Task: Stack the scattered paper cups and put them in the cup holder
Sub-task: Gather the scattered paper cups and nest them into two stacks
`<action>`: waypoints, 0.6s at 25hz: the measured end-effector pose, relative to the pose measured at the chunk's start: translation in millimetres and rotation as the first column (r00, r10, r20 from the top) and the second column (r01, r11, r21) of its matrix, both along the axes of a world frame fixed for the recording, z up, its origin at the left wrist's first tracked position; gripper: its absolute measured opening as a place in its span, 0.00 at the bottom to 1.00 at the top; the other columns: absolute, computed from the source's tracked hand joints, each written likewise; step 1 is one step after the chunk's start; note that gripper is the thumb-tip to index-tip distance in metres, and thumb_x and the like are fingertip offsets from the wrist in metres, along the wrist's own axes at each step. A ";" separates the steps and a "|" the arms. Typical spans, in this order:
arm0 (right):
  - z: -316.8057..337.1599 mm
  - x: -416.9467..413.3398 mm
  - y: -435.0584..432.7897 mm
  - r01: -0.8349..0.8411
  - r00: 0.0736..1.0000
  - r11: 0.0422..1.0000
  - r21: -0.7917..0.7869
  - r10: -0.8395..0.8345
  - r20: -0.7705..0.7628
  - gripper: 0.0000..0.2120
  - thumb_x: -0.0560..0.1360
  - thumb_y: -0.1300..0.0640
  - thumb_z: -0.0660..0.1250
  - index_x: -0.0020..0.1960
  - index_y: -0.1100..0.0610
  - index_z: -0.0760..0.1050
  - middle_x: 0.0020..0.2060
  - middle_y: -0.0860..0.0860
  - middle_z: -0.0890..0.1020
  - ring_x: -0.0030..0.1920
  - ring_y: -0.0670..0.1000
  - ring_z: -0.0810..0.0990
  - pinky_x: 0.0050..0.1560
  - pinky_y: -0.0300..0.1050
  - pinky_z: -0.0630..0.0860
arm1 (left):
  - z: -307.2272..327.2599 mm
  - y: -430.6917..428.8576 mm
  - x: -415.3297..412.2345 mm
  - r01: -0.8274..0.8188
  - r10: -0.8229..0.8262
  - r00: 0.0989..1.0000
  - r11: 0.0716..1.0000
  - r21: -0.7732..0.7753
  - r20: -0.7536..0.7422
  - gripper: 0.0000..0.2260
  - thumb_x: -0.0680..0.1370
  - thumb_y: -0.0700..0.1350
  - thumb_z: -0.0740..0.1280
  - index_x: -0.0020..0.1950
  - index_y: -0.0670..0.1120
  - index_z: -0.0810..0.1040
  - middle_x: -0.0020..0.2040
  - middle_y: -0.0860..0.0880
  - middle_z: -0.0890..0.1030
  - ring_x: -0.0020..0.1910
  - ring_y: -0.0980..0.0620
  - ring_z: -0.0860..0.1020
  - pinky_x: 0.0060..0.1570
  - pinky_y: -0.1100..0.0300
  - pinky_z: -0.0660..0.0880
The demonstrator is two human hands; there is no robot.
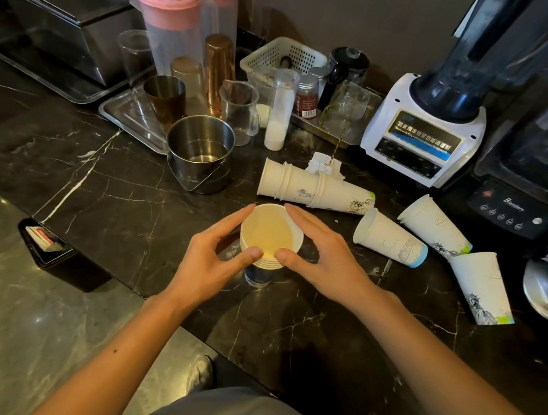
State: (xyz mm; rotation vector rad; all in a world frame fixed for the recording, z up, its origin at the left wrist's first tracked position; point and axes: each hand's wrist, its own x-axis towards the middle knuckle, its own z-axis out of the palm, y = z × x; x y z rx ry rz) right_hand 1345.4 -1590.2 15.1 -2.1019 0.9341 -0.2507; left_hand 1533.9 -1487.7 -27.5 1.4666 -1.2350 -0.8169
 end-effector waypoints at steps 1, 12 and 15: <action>-0.4 0.0 1.0 0.011 1.000 1.000 0.012 -0.011 0.009 0.36 0.75 0.42 0.68 0.78 0.45 0.55 0.77 0.42 0.60 0.73 0.39 0.56 0.73 0.47 0.60 | -0.8 -0.2 -0.7 0.000 0.000 1.000 1.000 0.006 -0.009 0.34 0.70 0.66 0.68 0.74 0.57 0.66 0.70 0.62 0.71 0.70 0.58 0.71 0.67 0.53 0.72; -10.6 -8.1 6.9 0.174 0.974 0.973 0.150 -0.192 0.118 0.38 0.74 0.46 0.70 0.78 0.46 0.55 0.76 0.48 0.65 0.74 0.51 0.65 0.70 0.59 0.70 | -1.6 -12.5 -8.9 0.071 -0.069 0.994 0.997 0.024 -0.087 0.35 0.71 0.65 0.69 0.75 0.57 0.63 0.71 0.60 0.71 0.71 0.58 0.70 0.68 0.49 0.71; -10.3 -12.7 5.7 0.170 0.974 0.974 0.148 -0.189 0.128 0.38 0.75 0.45 0.69 0.79 0.47 0.55 0.75 0.48 0.65 0.74 0.51 0.64 0.70 0.58 0.70 | -2.2 -19.3 -11.4 0.095 -0.093 0.993 0.995 0.029 -0.068 0.32 0.73 0.62 0.68 0.75 0.58 0.61 0.70 0.65 0.70 0.71 0.61 0.69 0.68 0.51 0.71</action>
